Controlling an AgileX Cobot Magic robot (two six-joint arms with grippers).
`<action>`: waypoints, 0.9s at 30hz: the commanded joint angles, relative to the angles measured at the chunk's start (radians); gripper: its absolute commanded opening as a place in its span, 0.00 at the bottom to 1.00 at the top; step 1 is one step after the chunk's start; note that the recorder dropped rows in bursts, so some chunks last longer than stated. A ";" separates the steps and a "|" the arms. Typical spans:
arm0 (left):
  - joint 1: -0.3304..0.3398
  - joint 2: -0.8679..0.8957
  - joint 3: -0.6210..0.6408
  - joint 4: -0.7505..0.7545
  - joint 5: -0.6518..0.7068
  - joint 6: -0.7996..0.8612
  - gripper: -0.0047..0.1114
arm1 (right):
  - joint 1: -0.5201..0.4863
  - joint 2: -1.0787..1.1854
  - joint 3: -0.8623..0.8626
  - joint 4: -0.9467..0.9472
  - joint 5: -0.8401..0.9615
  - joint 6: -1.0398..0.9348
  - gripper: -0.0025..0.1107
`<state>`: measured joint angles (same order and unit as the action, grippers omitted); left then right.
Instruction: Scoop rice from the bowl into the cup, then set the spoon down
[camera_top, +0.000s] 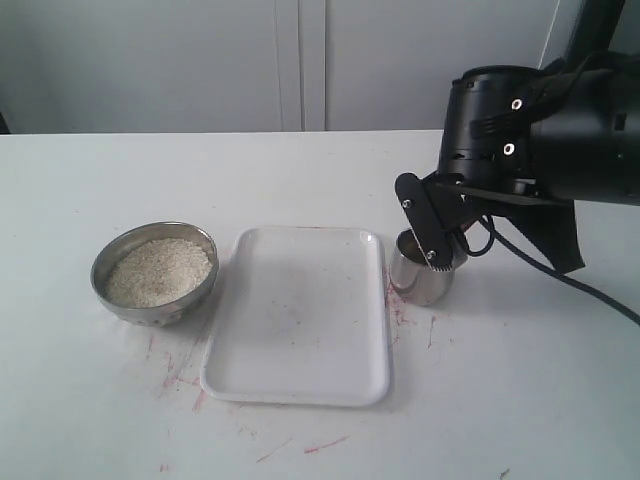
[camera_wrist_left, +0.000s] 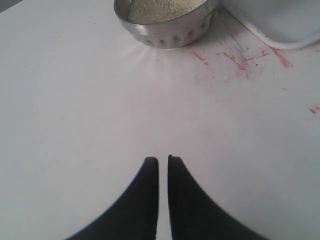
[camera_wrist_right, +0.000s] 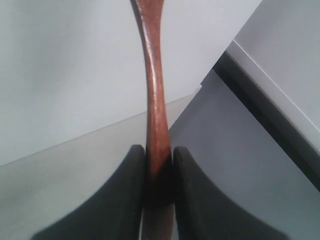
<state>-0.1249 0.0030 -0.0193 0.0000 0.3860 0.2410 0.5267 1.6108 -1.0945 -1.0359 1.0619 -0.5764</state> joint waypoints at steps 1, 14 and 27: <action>-0.007 -0.003 0.009 0.000 0.041 -0.006 0.16 | 0.001 0.004 0.004 -0.040 0.012 0.027 0.02; -0.007 -0.003 0.009 0.000 0.041 -0.006 0.16 | 0.001 0.004 0.014 -0.049 0.014 0.028 0.02; -0.007 -0.003 0.009 0.000 0.041 -0.006 0.16 | 0.001 0.004 0.014 -0.039 -0.017 0.097 0.02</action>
<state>-0.1249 0.0030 -0.0193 0.0000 0.3860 0.2410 0.5267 1.6151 -1.0837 -1.0739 1.0593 -0.5155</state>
